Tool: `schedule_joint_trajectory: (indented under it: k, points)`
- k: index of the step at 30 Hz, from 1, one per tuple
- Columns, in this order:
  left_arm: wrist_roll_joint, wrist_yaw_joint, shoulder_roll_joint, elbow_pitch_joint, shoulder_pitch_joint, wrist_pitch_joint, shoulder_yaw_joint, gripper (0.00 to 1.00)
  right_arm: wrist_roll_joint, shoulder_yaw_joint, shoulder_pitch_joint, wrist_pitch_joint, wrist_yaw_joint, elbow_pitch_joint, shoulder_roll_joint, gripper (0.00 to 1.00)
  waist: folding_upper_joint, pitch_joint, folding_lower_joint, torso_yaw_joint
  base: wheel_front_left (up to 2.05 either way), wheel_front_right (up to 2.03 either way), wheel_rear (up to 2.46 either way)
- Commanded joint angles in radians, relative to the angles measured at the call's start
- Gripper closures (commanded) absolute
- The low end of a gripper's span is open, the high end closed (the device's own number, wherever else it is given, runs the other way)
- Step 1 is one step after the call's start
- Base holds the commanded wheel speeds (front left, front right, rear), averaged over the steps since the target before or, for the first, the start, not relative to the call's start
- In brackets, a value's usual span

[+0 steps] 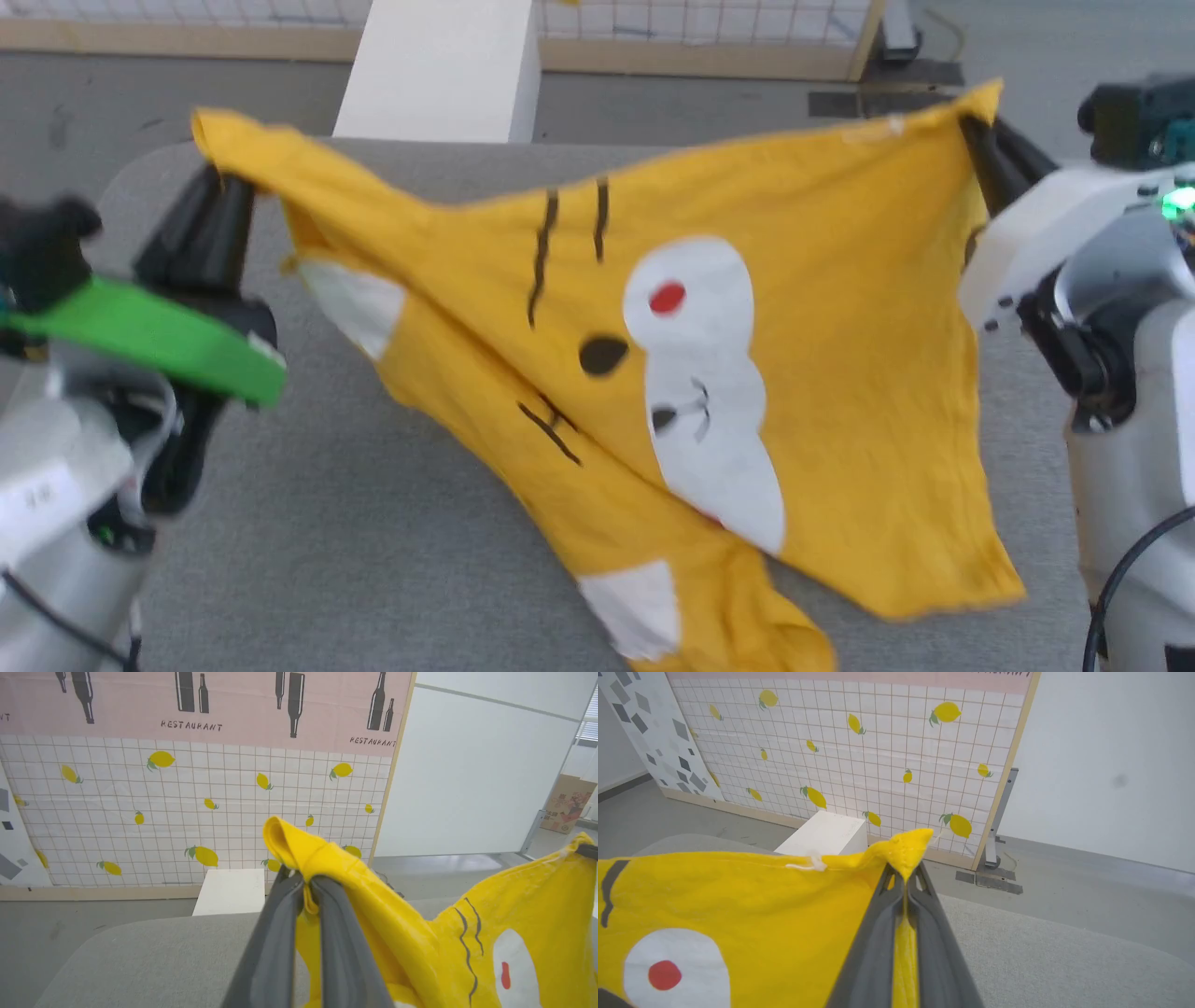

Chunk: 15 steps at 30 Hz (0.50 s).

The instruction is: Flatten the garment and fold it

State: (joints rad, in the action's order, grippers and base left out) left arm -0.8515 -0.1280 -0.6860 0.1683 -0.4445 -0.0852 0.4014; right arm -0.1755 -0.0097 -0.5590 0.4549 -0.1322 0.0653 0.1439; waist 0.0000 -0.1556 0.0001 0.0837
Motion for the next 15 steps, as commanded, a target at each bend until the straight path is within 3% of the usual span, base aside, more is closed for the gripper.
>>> schedule_joint_trajectory:
  k: [1,7,15]
  points:
    - [0.006,-0.007,0.010,-0.029,-0.071,0.025,0.002,1.00,0.021,0.002,-0.045,-0.037,0.002,0.007,-0.006,1.00,0.0000,0.052,-0.0001,-0.054,0.00,0.00,0.00]
    - [0.050,-0.002,0.054,-0.195,-0.332,0.090,0.022,1.00,0.101,-0.002,-0.221,-0.154,0.002,0.091,-0.035,1.00,0.0000,0.071,-0.0001,-0.089,0.00,0.00,0.00]
    - [0.110,0.020,0.104,-0.408,-0.676,0.146,0.038,1.00,0.179,0.002,-0.471,-0.204,0.002,0.264,-0.066,1.00,0.0000,0.047,-0.0001,-0.126,0.00,0.00,0.00]
